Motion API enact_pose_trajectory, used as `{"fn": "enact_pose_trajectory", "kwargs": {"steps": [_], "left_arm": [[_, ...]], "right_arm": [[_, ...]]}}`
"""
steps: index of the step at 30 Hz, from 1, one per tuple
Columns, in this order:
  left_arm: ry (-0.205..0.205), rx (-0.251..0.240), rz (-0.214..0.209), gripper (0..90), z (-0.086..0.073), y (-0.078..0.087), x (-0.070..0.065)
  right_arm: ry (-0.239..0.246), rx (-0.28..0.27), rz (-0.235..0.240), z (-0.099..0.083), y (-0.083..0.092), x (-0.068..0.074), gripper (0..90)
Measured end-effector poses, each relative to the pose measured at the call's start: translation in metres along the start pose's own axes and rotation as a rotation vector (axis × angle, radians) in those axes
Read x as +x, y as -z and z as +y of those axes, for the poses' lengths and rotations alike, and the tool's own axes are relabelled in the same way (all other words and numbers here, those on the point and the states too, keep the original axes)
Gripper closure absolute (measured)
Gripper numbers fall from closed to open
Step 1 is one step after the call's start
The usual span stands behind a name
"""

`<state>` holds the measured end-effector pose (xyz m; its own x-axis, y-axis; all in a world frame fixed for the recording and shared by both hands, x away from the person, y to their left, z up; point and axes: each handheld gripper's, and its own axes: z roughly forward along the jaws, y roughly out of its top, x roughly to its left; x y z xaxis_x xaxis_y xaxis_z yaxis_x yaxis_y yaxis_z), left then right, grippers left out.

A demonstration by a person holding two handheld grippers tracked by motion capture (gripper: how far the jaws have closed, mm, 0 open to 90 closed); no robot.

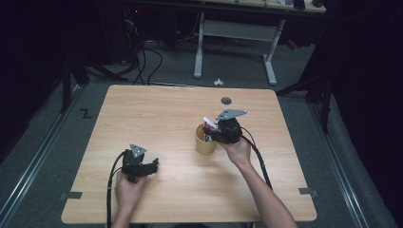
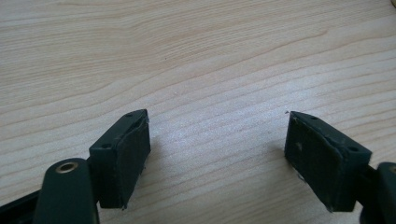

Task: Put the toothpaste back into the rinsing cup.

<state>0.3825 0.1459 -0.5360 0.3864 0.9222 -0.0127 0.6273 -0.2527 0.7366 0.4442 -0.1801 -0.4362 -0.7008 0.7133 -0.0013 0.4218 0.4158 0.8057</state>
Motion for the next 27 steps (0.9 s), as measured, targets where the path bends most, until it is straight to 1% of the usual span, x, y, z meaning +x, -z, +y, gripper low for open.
{"fn": "enact_pose_trajectory", "kwargs": {"steps": [6, 9, 16, 19, 21, 25, 27], "left_arm": [[0.0, 0.0, 0.0, 22.8, 0.0, 0.0, 0.0], [0.0, 0.0, 0.0, 22.8, 0.0, 0.0, 0.0], [0.0, 0.0, 0.0, 22.8, 0.0, 0.0, 0.0], [0.0, 0.001, -0.001, 22.8, 0.0, 0.0001, 0.0], [0.0, 0.001, -0.001, 22.8, 0.0, 0.0001, 0.0], [0.0, 0.0, 0.0, 22.8, 0.0, 0.0, 0.0], [0.0, 0.0, 0.0, 22.8, 0.0, 0.0, 0.0]], "right_arm": [[0.006, -0.001, -0.004, -0.001, 0.0005, 0.001, 65.6], [-0.004, -0.002, 0.006, -0.0017, -0.0004, 0.0011, 63.3], [-0.023, -0.01, 0.021, -0.0016, 0.0001, 0.0, 53.7], [-0.041, -0.005, 0.03, -0.0019, 0.0001, -0.0013, 49.2], [-0.05, -0.003, 0.03, -0.0026, -0.0001, -0.002, 47.1], [-0.043, -0.005, 0.011, -0.0033, 0.0015, -0.0026, 44.6], [-0.047, -0.019, 0.006, -0.0036, 0.0039, -0.0021, 44.1]]}}
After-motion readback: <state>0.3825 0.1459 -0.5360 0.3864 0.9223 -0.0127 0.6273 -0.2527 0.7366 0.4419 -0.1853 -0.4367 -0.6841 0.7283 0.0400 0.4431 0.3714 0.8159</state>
